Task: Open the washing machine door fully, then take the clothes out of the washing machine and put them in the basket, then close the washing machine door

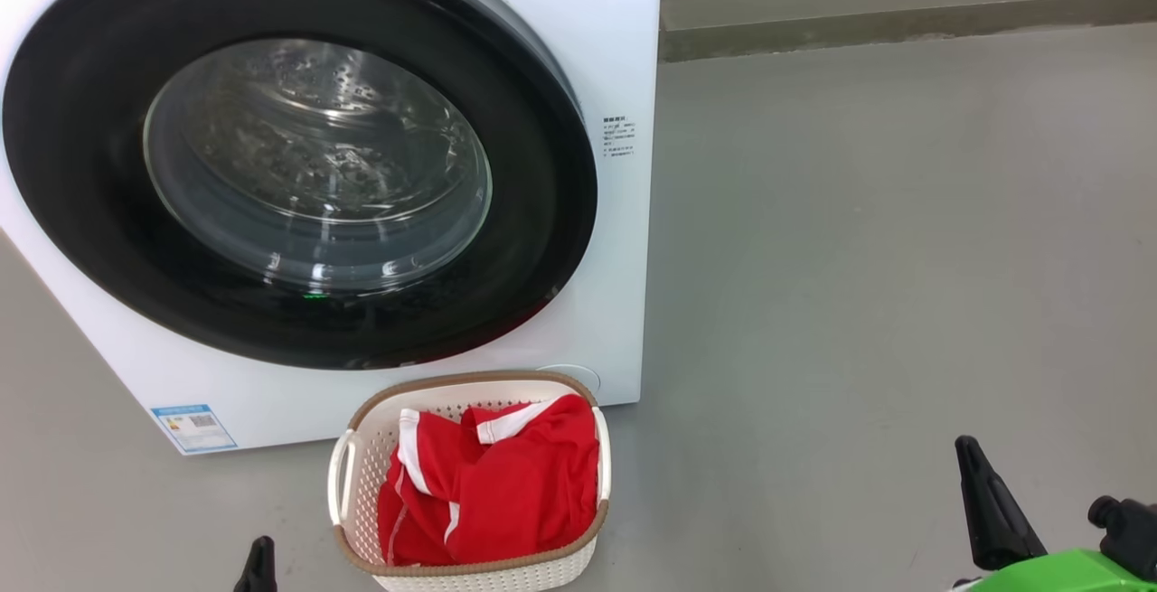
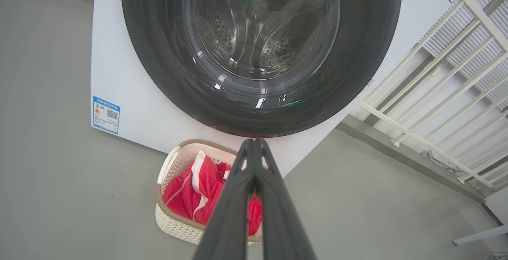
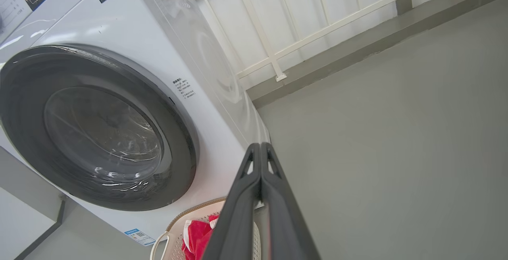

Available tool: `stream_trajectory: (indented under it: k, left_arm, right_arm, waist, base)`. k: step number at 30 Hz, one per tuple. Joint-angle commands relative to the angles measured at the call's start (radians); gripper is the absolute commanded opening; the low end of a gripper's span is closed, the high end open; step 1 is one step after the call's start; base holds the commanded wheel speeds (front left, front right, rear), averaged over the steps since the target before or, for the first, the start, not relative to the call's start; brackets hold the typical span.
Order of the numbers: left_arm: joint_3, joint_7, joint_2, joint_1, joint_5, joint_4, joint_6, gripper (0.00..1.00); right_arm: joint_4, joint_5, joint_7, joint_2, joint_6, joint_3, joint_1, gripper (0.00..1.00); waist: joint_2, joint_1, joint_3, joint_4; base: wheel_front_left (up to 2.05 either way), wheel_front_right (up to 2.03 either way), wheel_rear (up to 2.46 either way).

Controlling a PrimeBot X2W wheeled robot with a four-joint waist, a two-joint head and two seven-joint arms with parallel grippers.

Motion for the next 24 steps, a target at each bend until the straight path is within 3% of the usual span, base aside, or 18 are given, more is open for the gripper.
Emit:
stream_trajectory:
  k: [1, 24]
  left_arm:
    - [0.01, 0.006, 0.015, -0.043, -0.025, -0.021, -0.002, 0.0]
    - [0.009, 0.072, 0.019, -0.09, -0.283, -0.011, -0.003, 0.0]
  right_arm:
    - [-0.021, 0.028, 0.003, -0.009, 0.0, -0.001, -0.053, 0.0]
    - [-0.007, 0.274, 0.071, -0.005, -0.001, -0.009, -0.095, 0.0]
  waist:
    - [0.0, -0.0001, 0.001, 0.0]
    - [0.0, -0.0001, 0.019, 0.005]
  base:
    - [0.0, 0.0, 0.0]
    - [0.0, 0.0, 0.0]
